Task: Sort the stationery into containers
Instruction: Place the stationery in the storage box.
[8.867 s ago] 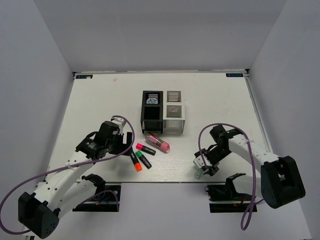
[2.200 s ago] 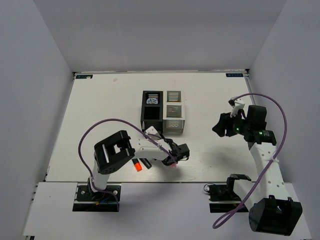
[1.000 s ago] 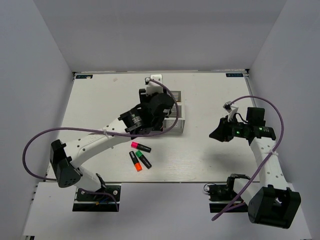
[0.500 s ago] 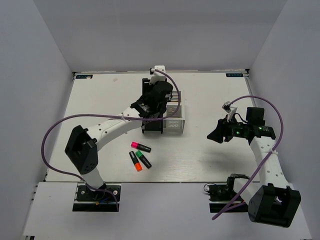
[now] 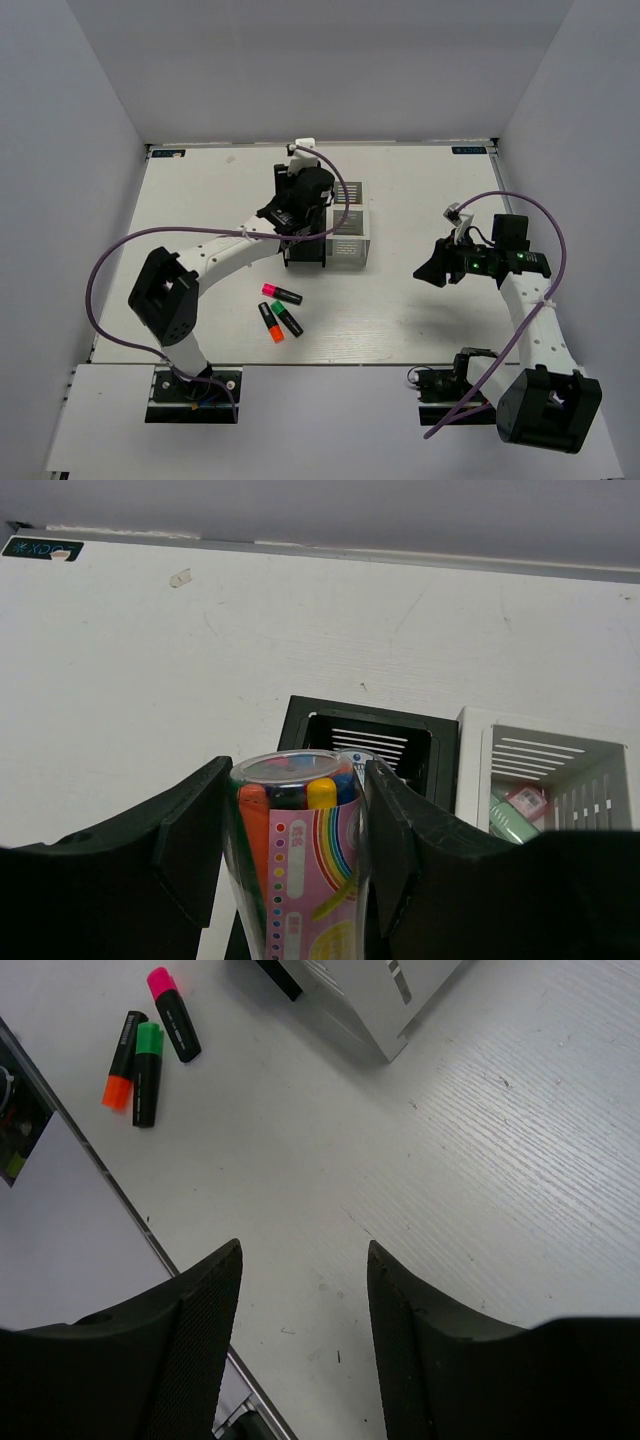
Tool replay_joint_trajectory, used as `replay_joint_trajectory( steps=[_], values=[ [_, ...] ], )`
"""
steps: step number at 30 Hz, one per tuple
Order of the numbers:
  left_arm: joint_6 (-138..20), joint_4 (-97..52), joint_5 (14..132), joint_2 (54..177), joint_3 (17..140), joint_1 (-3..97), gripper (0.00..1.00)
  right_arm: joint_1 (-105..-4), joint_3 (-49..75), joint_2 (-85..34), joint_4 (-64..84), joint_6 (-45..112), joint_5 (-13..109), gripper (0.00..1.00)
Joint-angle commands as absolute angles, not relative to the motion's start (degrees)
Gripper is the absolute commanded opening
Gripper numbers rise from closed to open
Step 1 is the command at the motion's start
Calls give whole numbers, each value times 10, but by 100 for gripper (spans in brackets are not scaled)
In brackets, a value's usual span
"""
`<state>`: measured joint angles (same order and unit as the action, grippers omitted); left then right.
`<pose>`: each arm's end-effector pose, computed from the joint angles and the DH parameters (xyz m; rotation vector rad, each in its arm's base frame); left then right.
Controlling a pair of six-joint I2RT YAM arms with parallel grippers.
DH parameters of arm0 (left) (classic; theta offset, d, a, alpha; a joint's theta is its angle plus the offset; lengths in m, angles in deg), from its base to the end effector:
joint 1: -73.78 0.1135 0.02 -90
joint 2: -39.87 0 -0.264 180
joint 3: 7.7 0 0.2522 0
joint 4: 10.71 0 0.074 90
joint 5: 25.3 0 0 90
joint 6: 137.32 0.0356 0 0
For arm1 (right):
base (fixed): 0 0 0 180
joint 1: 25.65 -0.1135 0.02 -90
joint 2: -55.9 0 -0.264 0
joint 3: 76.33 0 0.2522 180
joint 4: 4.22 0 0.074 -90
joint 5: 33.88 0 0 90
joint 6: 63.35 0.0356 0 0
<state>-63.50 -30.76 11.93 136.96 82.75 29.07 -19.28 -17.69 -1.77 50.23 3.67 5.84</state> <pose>0.2960 -0.2531 0.3034 -0.0885 1.8488 0.2040 0.1904 0.0063 0.2631 -0.6545 2.1265 0.8144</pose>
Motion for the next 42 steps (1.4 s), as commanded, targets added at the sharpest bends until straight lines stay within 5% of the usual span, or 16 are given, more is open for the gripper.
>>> replay_joint_trajectory(
  steps=[1,42],
  values=[
    [-644,-277,122,1367,826,297,0,-190,-170,-21,518,27,42,57],
    [-636,-230,108,1415,821,309,0,-182,-168,-45,534,6,22,59]
  ],
)
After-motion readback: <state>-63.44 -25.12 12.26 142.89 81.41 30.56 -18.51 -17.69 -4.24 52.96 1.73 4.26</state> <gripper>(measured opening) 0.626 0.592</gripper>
